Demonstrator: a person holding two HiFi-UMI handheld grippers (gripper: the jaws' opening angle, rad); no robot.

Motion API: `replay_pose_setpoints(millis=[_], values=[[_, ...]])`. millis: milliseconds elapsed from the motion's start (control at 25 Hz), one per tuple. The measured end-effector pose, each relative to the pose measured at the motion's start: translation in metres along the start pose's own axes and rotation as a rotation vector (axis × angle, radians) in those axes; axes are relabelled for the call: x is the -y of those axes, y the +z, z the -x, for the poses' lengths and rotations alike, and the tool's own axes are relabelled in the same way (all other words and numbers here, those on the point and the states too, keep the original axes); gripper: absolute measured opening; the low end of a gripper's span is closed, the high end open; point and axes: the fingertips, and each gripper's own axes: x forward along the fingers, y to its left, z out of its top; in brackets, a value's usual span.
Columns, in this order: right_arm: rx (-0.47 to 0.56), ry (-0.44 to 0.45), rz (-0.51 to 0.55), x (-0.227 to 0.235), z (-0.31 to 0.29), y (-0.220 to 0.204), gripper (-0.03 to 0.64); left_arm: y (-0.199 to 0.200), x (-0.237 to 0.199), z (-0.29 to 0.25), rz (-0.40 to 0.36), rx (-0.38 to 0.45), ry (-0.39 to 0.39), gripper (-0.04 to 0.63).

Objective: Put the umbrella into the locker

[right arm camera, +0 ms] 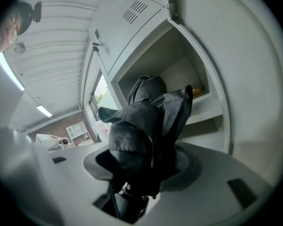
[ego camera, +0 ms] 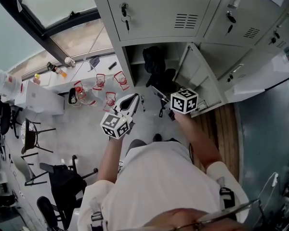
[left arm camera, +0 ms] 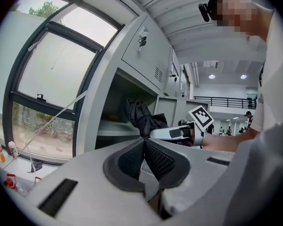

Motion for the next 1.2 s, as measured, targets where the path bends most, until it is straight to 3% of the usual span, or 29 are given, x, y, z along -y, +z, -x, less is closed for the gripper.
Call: replay_pose_setpoints(millis=[160, 480, 840, 1200], values=[[-0.044, -0.081, 0.082, 0.011, -0.014, 0.005, 0.244, 0.008, -0.005, -0.008, -0.008, 0.007, -0.036, 0.004], [-0.055, -0.211, 0.074, 0.035, -0.039, 0.015, 0.242, 0.029, -0.015, -0.024, -0.022, 0.003, -0.157, 0.003], [-0.103, -0.376, 0.256, 0.059, -0.054, 0.038, 0.242, 0.036, -0.03, -0.032, -0.03, 0.002, -0.213, 0.003], [-0.186, -0.465, 0.478, 0.073, -0.071, 0.053, 0.242, 0.036, -0.022, -0.033, -0.051, 0.001, -0.229, 0.003]])
